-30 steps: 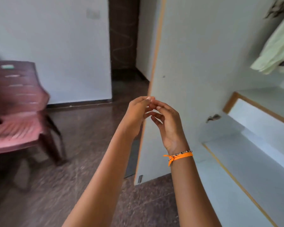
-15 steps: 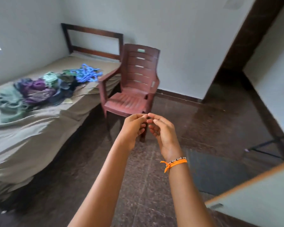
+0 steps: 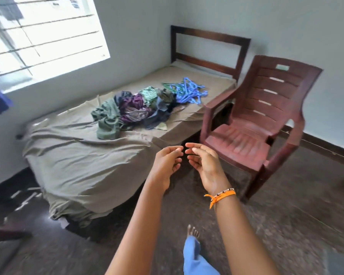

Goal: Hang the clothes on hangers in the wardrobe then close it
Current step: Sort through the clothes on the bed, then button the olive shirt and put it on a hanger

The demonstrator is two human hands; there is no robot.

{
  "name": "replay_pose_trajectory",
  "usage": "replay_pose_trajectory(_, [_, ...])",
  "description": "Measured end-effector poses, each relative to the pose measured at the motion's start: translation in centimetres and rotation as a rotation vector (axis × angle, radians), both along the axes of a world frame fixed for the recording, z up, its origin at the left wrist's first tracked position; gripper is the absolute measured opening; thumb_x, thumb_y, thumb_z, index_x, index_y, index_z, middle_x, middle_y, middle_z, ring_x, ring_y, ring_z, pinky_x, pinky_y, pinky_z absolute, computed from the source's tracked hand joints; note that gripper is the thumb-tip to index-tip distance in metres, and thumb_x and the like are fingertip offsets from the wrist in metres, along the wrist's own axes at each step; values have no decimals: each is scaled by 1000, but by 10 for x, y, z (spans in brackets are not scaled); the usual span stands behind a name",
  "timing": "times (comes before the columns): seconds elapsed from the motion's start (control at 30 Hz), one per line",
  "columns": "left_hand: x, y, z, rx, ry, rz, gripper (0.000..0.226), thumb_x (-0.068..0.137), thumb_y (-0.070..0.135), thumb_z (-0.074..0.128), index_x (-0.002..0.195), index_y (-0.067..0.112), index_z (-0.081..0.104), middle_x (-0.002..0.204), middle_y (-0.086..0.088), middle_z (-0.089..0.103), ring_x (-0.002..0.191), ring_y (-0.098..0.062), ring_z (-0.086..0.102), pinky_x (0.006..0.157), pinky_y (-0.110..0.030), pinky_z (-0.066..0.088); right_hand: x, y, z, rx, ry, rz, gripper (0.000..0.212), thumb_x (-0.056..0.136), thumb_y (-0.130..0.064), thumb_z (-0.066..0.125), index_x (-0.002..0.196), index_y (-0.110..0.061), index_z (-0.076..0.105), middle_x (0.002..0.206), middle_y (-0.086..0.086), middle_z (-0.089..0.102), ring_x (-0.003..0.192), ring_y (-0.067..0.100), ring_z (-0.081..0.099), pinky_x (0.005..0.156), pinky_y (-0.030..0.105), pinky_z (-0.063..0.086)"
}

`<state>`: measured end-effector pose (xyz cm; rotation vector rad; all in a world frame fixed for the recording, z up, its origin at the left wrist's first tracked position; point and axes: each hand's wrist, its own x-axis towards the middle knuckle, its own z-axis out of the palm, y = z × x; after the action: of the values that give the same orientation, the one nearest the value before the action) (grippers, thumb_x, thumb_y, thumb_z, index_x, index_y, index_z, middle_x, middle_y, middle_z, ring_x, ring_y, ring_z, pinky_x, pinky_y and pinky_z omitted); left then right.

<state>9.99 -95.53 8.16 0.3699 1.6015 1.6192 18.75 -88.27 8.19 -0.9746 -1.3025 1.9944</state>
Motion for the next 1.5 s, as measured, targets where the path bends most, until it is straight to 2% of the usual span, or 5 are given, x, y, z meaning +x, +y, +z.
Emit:
replay_pose_trajectory(0.5, [-275,159,-23,-26,-75,295,16,97,12,50,89,16,64,80,1,63,72,-9,54,67,-20,46,-304,178,-19,-12,-120,406,28,95,-4,40,84,-13,65,74,0,64,66,8,55,64,19,43])
replay_pose_trajectory(0.97, [-633,241,-188,-327,-222,383,25,97,4,41,81,13,57,74,-3,53,58,-8,43,54,-18,34,-648,250,-158,-135,-395,500,29,96,2,37,82,-11,59,69,4,56,47,0,47,51,12,36])
replay_pose_trajectory(1.13, [-731,260,-271,-588,-163,468,39,93,7,46,132,6,41,119,-8,52,108,-25,53,90,-30,44,-721,264,-222,-138,-502,440,30,95,5,35,84,-10,59,68,5,55,38,-3,46,46,9,34])
replay_pose_trajectory(1.3, [-792,278,-334,-804,-76,391,75,92,19,57,151,9,12,156,-12,21,142,-31,21,117,-39,18,-740,274,-278,-107,-623,449,32,93,6,39,81,-14,60,68,3,58,43,-3,49,51,10,38])
replay_pose_trajectory(1.5, [-813,273,-340,-758,120,404,24,78,10,49,98,7,61,97,-13,67,94,-34,58,79,-37,42,-747,281,-292,-88,-680,424,32,92,7,40,80,-14,62,69,4,59,54,6,51,53,12,40])
